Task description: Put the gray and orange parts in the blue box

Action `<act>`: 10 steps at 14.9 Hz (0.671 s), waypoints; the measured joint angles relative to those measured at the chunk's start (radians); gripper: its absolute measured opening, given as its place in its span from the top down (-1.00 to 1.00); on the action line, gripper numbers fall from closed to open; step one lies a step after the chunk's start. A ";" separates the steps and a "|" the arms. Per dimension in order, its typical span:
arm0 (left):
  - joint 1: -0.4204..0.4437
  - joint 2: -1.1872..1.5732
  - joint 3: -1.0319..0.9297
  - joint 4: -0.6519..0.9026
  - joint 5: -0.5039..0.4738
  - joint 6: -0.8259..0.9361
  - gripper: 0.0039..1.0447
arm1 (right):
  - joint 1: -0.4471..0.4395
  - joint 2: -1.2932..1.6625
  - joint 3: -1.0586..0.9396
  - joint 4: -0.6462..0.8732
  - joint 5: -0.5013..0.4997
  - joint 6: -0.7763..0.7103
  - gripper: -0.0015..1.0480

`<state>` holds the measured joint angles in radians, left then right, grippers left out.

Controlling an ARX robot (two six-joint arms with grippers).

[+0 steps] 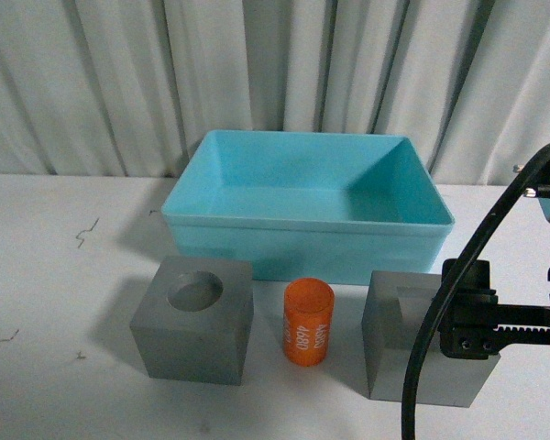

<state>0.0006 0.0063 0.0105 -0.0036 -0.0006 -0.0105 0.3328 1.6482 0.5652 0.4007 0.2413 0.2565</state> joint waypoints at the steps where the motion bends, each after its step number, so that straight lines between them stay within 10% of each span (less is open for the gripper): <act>1: 0.000 0.000 0.000 0.000 0.000 0.000 -0.88 | 0.000 0.016 0.005 0.004 0.001 0.007 -0.87; 8: 0.000 0.000 0.000 0.000 0.000 0.000 -0.88 | -0.013 0.134 0.036 0.036 0.005 0.050 -0.87; 10: 0.000 0.000 0.000 0.000 0.000 0.000 -0.88 | -0.019 0.144 0.039 0.043 -0.002 0.066 -0.61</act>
<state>0.0006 0.0063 0.0105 -0.0036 -0.0006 -0.0105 0.3141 1.7924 0.6037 0.4435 0.2398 0.3222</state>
